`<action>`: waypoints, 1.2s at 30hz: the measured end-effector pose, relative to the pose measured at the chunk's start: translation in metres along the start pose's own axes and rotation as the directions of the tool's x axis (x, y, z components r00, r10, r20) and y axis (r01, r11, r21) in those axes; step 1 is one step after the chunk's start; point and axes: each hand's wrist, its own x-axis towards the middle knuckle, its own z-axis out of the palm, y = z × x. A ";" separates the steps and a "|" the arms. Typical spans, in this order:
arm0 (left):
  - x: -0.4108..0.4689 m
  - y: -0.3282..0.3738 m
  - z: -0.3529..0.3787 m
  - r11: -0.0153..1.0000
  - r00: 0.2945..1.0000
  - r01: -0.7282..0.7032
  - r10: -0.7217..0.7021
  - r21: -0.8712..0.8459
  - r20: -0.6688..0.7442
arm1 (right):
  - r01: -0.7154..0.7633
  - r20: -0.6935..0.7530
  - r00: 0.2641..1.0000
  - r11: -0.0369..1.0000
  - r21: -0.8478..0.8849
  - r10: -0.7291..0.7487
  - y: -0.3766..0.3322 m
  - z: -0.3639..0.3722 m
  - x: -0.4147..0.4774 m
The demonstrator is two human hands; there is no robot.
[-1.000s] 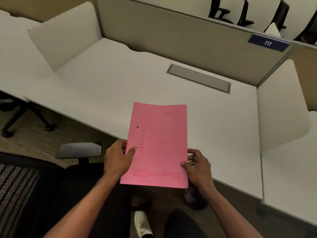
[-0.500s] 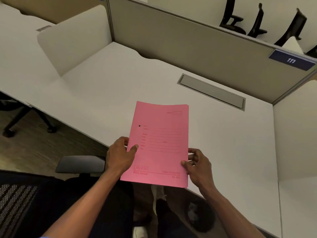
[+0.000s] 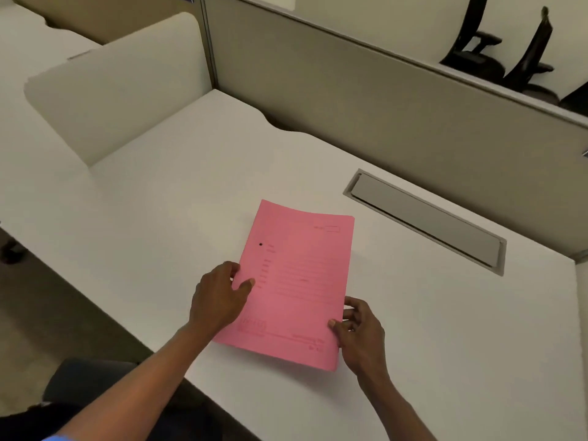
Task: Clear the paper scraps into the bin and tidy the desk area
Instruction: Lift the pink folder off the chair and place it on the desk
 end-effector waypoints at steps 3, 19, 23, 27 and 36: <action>0.049 0.010 0.016 1.000 1.000 0.005 -0.005 0.030 0.015 | -0.031 0.038 0.999 0.999 0.007 0.031 0.001 0.008 0.048; 0.226 0.064 0.061 0.971 0.994 -0.111 0.107 0.210 0.029 | 0.069 -0.048 0.996 0.982 -0.175 -0.078 -0.026 0.051 0.232; 0.265 0.085 0.061 0.943 0.981 -0.184 0.159 0.277 0.110 | 0.068 -0.085 0.992 0.964 -0.256 -0.093 -0.040 0.057 0.268; 0.292 0.096 0.065 0.899 0.960 -0.252 0.187 0.358 0.207 | 0.045 -0.100 0.992 0.954 -0.297 -0.078 -0.048 0.060 0.290; 0.327 0.117 0.076 0.801 0.937 -0.331 0.218 0.498 0.273 | 0.087 -0.091 0.988 0.930 -0.358 -0.128 -0.062 0.061 0.324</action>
